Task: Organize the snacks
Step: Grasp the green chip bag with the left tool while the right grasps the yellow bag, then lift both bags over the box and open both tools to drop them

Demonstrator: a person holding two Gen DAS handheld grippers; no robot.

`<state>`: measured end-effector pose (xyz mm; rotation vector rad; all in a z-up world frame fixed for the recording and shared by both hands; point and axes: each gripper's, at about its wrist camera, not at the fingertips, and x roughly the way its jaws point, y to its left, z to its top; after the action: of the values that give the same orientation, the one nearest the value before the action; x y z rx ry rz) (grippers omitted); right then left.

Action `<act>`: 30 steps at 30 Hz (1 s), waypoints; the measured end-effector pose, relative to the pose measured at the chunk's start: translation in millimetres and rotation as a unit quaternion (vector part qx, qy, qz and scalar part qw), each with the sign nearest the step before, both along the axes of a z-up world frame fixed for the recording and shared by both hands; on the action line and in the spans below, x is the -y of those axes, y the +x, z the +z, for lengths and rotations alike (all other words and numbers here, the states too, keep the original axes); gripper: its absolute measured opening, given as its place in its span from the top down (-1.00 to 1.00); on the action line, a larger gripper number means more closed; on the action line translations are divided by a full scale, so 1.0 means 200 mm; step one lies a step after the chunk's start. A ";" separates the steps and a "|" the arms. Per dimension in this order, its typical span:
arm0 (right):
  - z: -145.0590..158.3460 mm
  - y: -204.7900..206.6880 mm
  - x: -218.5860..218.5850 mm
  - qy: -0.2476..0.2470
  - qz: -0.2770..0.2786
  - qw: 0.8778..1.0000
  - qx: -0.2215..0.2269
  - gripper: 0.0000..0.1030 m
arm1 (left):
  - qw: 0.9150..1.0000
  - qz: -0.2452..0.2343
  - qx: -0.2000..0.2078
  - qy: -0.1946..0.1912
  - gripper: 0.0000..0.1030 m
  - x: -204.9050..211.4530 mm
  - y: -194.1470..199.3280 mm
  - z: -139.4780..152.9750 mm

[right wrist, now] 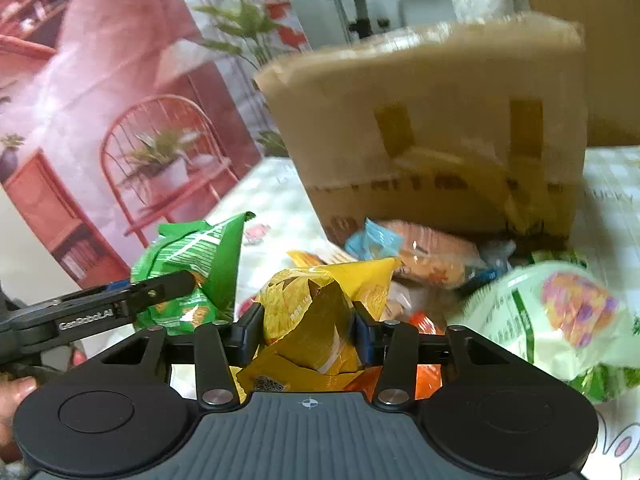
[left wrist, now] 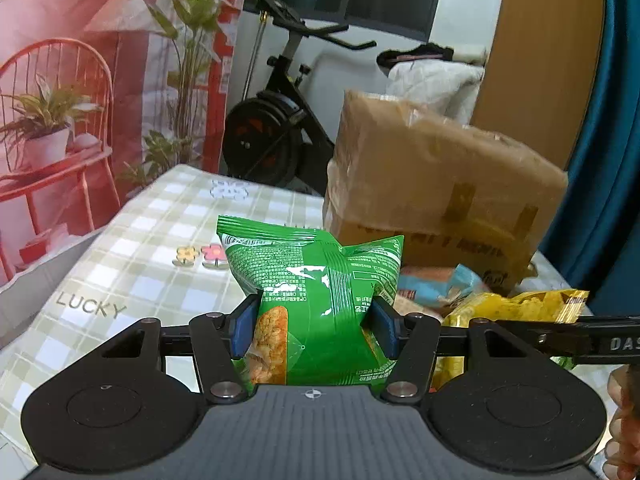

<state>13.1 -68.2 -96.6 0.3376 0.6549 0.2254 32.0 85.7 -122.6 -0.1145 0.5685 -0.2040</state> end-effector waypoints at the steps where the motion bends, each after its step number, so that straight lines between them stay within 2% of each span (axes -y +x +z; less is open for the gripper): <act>1: 0.03 -0.01 0.01 0.001 -0.001 1.000 0.010 0.18 | 1.000 0.001 0.006 0.002 -0.19 0.00 -0.01 0.02; 6: 0.21 -0.08 0.12 0.013 -0.014 0.998 0.067 0.18 | 0.999 0.004 0.046 0.013 -0.19 0.02 -0.04 0.17; 12: 0.45 -0.09 0.29 -0.022 -0.040 0.989 0.141 0.18 | 0.996 0.000 0.092 0.017 -0.20 0.09 -0.02 0.35; 18: 0.66 -0.05 0.47 -0.063 -0.062 0.975 0.203 0.17 | 0.992 -0.016 0.122 0.019 -0.20 0.19 0.09 0.49; 22: 0.75 0.06 0.55 -0.105 -0.071 0.963 0.237 0.17 | 0.990 -0.031 0.138 0.020 -0.20 0.28 0.21 0.58; 25: 0.79 0.20 0.60 -0.136 -0.080 0.956 0.247 0.17 | 0.988 -0.045 0.143 0.032 -0.20 0.38 0.33 0.64; 30: 0.77 0.47 0.70 -0.143 -0.092 0.956 0.238 0.17 | 0.988 -0.060 0.137 0.037 -0.20 0.53 0.58 0.69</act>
<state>106.3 -208.7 57.5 0.0559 0.1712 0.0274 148.5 -19.9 16.2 0.0213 0.3083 -0.3095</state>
